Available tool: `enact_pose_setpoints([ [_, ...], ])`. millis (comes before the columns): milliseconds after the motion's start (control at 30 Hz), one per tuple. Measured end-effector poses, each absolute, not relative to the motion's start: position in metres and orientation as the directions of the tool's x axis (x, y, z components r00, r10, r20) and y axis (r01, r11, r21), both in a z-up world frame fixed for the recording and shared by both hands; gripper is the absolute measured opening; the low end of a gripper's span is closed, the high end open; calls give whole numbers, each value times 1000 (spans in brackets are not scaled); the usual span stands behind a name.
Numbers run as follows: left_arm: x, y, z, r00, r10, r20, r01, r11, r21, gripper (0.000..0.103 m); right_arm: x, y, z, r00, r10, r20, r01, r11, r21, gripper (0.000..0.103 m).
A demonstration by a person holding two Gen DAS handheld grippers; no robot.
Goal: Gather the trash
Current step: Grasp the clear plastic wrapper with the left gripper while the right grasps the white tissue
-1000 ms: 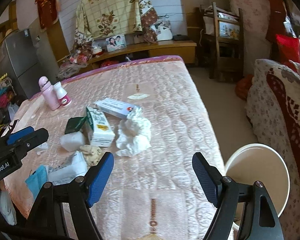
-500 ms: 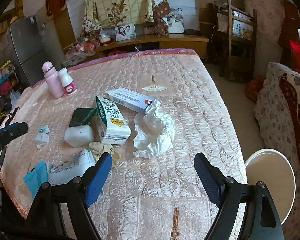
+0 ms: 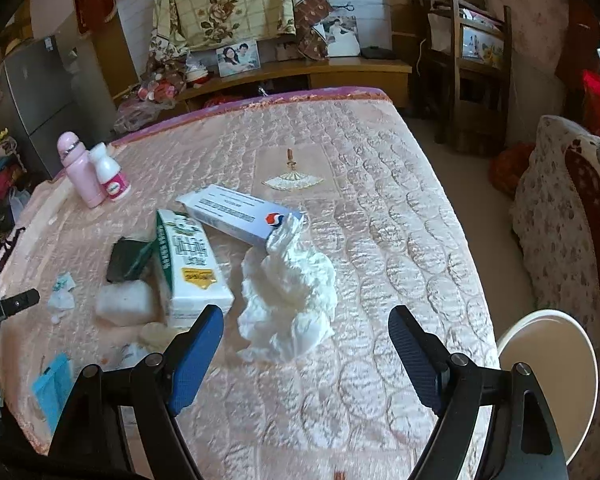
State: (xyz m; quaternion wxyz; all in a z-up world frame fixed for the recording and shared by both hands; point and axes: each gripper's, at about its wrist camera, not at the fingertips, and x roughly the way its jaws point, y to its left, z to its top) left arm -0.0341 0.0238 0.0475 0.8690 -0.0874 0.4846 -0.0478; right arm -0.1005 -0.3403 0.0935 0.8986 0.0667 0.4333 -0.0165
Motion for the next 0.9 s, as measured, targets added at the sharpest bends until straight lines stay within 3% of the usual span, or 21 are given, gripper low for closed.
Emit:
enact_pose_setpoints([
  [267, -7, 16, 20, 501, -190, -844, -19, 973, -231, 59, -69, -346, 69, 589, 22, -808, 101, 990, 101, 83],
  [333, -7, 16, 21, 522, -202, -829, -13, 970, -244, 44, -60, -348, 60, 570, 21, -821, 103, 990, 98, 80],
  [367, -5, 16, 20, 506, -214, -835, -10, 967, -254, 30, -58, -349, 57, 563, 24, -826, 103, 990, 99, 62],
  [400, -5, 17, 21, 501, -220, -837, -10, 966, -260, 26, -56, -350, 54, 556, 40, -830, 97, 989, 113, 36],
  [433, -5, 17, 22, 500, -226, -836, -7, 964, -265, 24, -56, -352, 52, 547, 65, -835, 93, 986, 138, 29],
  [500, -8, 15, 28, 498, -235, -835, 10, 964, -266, 18, -62, -354, 54, 556, 77, -828, 91, 984, 153, 24],
  [900, -47, -26, 92, 544, -336, -769, 169, 941, -292, 17, -128, -366, 110, 663, 94, -743, 58, 983, 176, 23],
])
